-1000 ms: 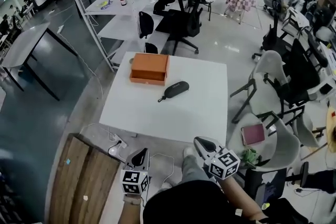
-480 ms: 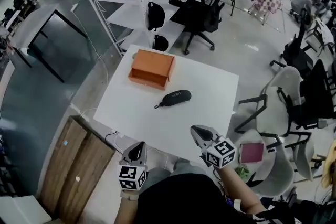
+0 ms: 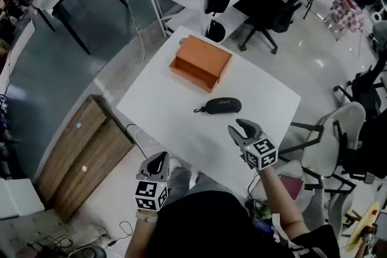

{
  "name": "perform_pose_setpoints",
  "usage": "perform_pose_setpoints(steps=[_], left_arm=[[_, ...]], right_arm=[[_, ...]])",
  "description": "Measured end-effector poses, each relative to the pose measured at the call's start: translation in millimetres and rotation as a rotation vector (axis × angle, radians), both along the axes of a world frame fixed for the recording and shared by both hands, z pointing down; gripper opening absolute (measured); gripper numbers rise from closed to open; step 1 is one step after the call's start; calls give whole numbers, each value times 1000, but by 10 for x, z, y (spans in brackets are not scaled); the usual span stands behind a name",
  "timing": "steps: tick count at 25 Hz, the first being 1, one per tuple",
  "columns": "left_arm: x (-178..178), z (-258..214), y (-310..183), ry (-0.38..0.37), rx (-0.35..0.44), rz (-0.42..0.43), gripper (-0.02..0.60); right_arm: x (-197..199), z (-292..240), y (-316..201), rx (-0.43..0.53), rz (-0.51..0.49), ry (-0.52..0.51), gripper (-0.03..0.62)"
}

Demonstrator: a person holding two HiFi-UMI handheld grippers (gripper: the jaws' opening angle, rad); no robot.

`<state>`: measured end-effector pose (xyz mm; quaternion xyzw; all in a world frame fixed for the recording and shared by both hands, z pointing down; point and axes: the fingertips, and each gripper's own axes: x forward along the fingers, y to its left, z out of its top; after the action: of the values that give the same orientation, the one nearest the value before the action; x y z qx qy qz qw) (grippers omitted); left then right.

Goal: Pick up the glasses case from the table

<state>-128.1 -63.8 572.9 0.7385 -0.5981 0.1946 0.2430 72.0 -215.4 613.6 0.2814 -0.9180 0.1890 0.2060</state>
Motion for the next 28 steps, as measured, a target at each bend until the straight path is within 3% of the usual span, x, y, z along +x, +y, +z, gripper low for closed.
perform_pose_setpoints(steps=[7, 11, 18, 28], left_arm=[[-327, 93, 105, -25, -48, -91, 20], [-473, 142, 238, -35, -77, -150, 20], [-605, 197, 431, -43, -111, -227, 20], [-647, 238, 478, -39, -121, -252, 20]], right_arm=[[-285, 612, -433, 38, -156, 227, 304], [-448, 850, -589, 58, -231, 324, 351], [-604, 1241, -735, 158, -417, 525, 381], [-624, 1592, -973, 278, -568, 752, 403]])
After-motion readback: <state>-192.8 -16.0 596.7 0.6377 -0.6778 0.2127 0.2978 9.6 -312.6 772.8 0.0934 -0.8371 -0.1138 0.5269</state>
